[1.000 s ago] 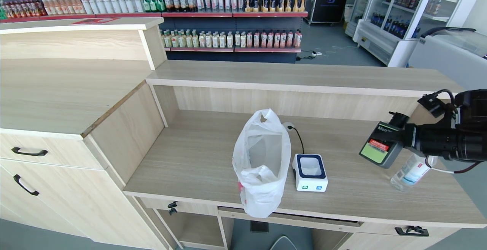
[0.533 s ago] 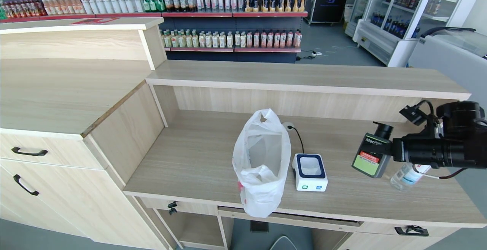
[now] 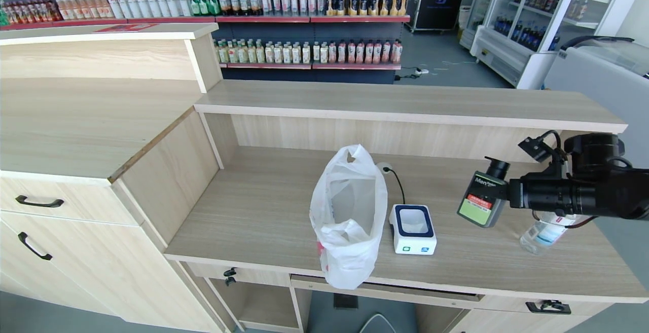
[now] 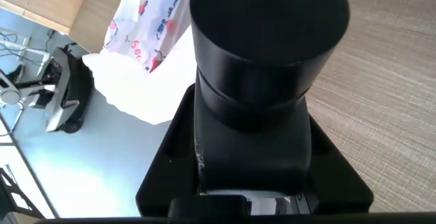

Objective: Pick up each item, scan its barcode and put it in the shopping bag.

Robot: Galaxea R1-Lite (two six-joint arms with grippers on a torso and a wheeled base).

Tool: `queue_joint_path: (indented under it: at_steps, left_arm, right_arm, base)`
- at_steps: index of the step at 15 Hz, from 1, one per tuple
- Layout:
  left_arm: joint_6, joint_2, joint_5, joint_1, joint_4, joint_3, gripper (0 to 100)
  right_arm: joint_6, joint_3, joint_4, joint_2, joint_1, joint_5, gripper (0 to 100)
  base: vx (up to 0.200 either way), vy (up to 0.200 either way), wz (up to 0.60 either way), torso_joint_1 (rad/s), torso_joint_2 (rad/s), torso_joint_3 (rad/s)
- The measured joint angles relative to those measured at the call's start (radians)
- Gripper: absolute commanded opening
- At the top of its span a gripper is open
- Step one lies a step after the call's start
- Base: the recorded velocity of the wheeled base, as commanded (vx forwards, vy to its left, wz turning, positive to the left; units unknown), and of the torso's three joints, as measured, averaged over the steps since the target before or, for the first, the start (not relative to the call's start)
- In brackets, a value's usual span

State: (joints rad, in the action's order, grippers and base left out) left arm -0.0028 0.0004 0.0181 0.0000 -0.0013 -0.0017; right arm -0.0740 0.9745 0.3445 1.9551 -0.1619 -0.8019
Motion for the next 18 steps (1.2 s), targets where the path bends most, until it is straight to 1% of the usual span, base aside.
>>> queue_joint_path:
  at_steps: [9, 18]
  left_arm:
    - [0.0, 0.0, 0.0, 0.0, 0.0, 0.0, 100]
    - [0.0, 0.0, 0.0, 0.0, 0.0, 0.0, 100]
  right_arm:
    - [0.005, 0.026, 0.057, 0.069, 0.063, -0.003, 0]
    - [0.001, 0.054, 0.059, 0.11, 0.069, 0.0, 0]
  base:
    - [0.0, 0.0, 0.0, 0.0, 0.0, 0.0]
    - [0.0, 0.0, 0.0, 0.0, 0.0, 0.0]
